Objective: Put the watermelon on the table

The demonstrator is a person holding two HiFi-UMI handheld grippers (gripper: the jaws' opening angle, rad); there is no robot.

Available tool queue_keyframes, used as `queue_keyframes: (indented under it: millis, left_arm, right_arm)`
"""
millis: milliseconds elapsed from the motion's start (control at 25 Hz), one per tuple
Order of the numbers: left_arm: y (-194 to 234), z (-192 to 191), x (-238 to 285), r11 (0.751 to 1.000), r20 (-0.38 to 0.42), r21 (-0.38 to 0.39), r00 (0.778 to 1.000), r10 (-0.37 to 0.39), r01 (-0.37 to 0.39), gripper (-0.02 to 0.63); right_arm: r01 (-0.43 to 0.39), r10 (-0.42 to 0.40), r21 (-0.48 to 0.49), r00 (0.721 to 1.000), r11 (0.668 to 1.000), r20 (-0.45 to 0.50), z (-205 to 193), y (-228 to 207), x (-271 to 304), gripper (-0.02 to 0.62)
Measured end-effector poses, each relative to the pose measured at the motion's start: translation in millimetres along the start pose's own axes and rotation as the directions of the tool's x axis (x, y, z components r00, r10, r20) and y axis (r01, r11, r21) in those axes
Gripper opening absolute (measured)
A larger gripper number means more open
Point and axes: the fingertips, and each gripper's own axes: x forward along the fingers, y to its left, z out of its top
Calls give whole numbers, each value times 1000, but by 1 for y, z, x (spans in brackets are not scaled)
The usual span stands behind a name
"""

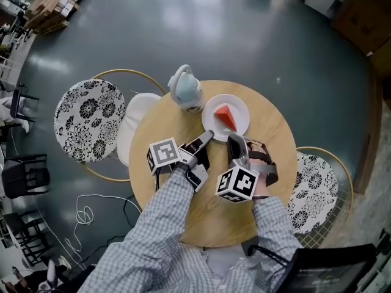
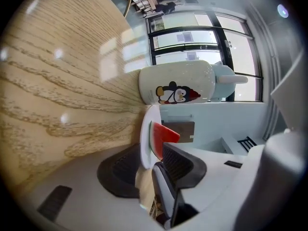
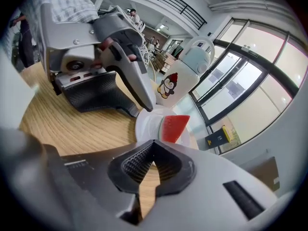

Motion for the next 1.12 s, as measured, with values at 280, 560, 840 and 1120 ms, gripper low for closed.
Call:
queue_keyframes:
  millis: [280,560,840,1120]
  left_arm:
    - [-10,2,-9,999,17,2,999,-41,41,135]
    - [-26,0,-26,986,6,151,998,-65,63,75]
    - [-35,-11,-53,943,16,330,998,-54,45,8]
    - [-71,-49,-93,835,-89,534,991,-102,134,8]
  right_arm:
    - [-6,7,26,1000,1000,-7,-5,0,4,8]
    - [-24,-12,345,995,938,102,7,-5,-24,8]
    - [-111,-49,671,975,733,216,15,-4,-71,8]
    - [-133,-119,791,961,597,251,14,5,-123,8]
